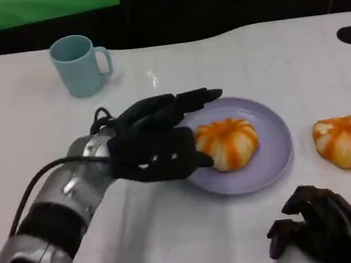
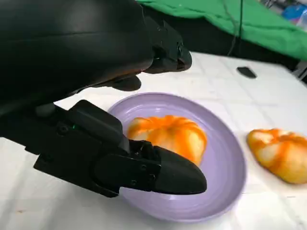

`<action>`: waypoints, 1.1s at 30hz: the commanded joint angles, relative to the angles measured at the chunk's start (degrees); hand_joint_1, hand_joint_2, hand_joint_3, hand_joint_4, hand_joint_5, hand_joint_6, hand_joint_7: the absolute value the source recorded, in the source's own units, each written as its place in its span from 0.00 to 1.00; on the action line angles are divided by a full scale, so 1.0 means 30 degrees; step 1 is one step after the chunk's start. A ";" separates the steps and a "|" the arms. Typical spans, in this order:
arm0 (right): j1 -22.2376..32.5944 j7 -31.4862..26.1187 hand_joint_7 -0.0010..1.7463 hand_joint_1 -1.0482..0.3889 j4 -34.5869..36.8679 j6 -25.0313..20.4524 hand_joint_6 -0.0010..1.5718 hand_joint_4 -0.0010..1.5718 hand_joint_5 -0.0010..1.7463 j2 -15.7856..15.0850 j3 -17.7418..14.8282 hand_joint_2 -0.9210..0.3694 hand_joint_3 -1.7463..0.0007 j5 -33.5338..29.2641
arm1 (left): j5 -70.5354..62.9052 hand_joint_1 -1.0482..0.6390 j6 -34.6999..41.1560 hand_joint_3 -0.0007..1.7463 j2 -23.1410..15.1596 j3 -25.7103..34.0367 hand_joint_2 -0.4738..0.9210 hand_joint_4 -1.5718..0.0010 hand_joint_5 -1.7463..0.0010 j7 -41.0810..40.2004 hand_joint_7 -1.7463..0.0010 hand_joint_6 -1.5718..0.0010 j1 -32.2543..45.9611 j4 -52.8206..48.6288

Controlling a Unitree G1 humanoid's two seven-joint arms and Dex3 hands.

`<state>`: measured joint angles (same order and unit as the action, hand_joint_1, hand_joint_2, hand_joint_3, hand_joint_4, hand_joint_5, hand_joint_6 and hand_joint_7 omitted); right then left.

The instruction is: Grasp the bread from the table and place it into the plate.

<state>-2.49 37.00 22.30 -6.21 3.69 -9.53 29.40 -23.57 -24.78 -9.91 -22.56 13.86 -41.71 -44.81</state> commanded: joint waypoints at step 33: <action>-0.0098 0.0162 0.21 0.00 0.0063 0.0051 1.00 1.00 0.43 -0.0379 -0.0313 0.15 1.00 0.0133 | 1.4999 0.21 0.1147 0.19 0.3008 0.6759 1.00 0.54 0.00 0.5689 0.02 0.66 1.2286 0.8053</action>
<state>-2.53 37.04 22.28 -6.23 3.54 -9.76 29.43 18.32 -23.00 -1.90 -3.69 29.26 -6.53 -22.07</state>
